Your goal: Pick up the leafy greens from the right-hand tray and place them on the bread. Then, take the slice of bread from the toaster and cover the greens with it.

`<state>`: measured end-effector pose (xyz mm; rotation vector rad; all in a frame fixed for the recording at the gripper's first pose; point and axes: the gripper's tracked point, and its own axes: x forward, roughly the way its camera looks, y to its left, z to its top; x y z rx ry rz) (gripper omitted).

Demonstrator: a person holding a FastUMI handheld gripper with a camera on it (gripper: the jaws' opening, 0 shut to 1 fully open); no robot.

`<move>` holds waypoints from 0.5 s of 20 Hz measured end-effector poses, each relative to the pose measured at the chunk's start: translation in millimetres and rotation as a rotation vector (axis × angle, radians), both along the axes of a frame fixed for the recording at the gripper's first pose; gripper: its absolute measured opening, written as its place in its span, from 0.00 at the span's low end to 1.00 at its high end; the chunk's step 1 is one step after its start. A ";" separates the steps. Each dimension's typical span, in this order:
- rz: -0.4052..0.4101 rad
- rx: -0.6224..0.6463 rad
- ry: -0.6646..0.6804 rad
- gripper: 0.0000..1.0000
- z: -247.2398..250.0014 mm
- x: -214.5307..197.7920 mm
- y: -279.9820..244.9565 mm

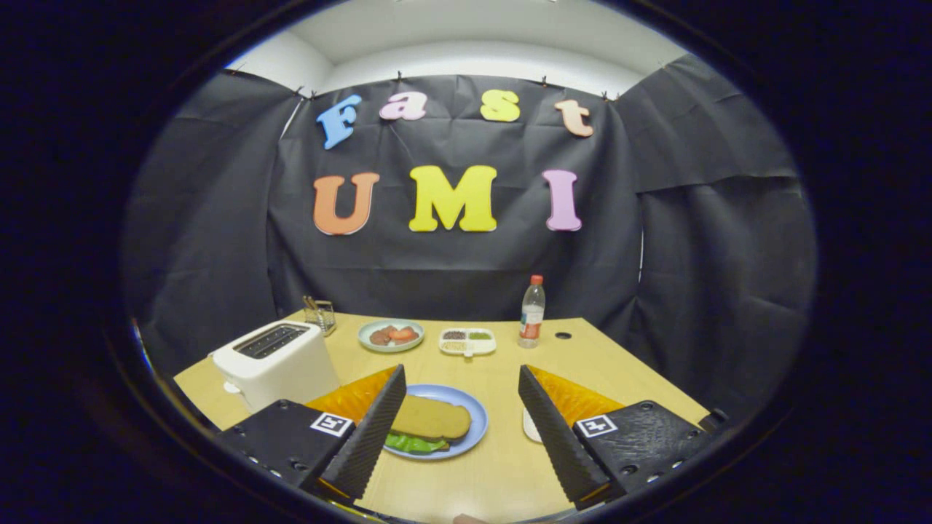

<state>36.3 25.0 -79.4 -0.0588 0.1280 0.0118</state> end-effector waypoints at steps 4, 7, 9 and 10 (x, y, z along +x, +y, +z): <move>0.044 0.004 -0.115 0.95 37.3 -39.5 -9.6; 0.042 0.022 -0.145 0.95 46.2 -55.1 -26.8; 0.030 0.019 -0.150 0.95 48.9 -60.3 -36.6; 0.028 0.008 -0.155 0.95 51.1 -62.4 -40.0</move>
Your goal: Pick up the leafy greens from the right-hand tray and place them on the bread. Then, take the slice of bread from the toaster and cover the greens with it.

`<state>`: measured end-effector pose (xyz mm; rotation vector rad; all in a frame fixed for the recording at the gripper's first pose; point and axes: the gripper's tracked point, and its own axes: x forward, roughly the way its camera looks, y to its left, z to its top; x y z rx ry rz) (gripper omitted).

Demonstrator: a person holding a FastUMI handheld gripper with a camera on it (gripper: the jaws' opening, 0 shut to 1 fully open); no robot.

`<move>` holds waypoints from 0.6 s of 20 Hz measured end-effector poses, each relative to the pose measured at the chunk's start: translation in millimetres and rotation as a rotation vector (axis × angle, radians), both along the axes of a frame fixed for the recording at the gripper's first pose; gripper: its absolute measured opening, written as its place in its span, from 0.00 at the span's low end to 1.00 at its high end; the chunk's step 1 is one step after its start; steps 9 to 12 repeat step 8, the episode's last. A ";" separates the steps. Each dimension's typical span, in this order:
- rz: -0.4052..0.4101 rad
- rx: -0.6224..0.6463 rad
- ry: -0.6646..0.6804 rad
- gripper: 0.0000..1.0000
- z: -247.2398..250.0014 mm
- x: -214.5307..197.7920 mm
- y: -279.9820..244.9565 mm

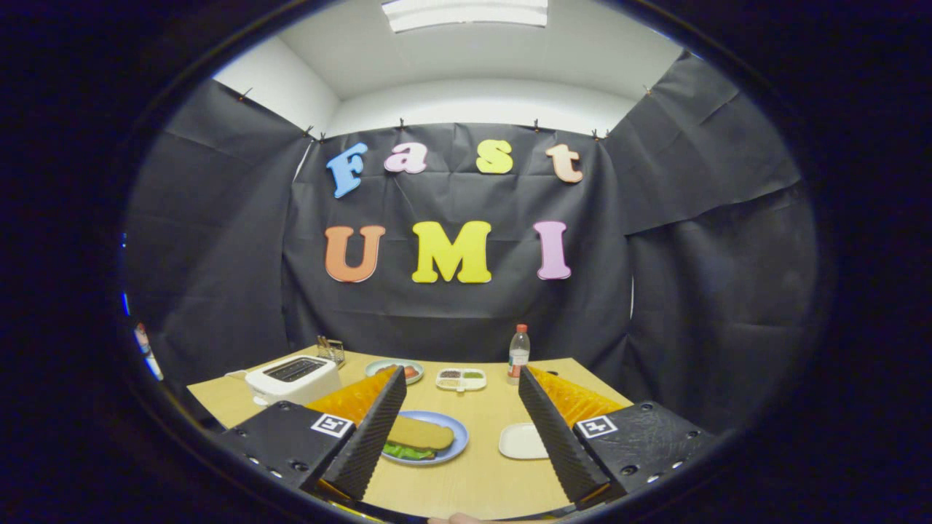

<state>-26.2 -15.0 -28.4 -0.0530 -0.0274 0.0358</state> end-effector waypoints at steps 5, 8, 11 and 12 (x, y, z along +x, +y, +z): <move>-0.028 -0.033 0.005 0.95 2.6 -1.4 -12.0; -0.026 -0.015 0.015 0.95 -0.4 1.1 -15.0; -0.026 -0.015 0.015 0.95 -0.4 1.1 -15.0; -0.026 -0.015 0.015 0.95 -0.4 1.1 -15.0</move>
